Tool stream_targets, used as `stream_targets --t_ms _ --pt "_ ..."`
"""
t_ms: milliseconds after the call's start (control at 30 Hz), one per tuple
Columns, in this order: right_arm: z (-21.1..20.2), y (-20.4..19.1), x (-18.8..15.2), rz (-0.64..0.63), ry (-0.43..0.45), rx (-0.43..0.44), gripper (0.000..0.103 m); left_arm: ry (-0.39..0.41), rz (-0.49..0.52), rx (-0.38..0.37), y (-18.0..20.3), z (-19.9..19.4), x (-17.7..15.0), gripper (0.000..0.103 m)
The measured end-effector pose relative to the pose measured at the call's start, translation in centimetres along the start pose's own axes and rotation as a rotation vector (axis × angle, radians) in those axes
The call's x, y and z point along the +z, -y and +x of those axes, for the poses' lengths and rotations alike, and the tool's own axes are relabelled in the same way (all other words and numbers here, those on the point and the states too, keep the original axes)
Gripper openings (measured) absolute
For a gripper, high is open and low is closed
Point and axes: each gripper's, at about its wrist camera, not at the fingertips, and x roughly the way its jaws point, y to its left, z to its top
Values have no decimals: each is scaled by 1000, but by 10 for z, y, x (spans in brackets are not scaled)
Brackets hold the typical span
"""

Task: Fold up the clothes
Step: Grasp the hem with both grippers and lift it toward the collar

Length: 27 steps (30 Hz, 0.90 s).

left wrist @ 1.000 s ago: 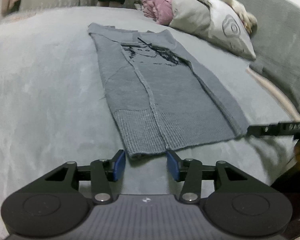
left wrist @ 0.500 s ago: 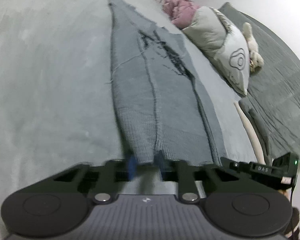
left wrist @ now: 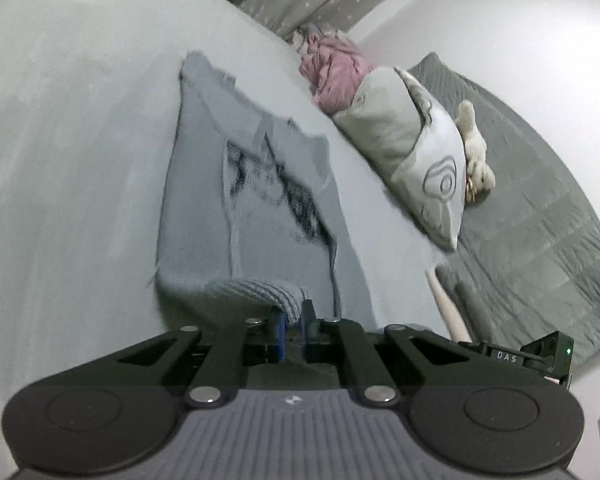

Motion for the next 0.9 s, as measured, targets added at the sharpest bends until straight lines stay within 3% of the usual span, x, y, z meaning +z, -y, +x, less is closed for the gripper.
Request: stream_targets --t_ms 300,500,667,767,833,900 --pt "65 16 89 30 35 -30 13 25 -32 92 -14 72 81 5" --pt "114 34 122 38 33 -58 13 48 -13 132 -32 110 111 5" --pt "141 54 135 43 51 -60 14 78 -13 112 -48 135 122 8" --pt "151 65 140 49 93 -25 27 112 -14 93 -57 142 124 10" --pt "152 73 141 75 113 -3 38 136 -35 85 -62 141 123 25" --pt "150 77 141 95 127 2 47 155 -55 89 -64 136 124 34"
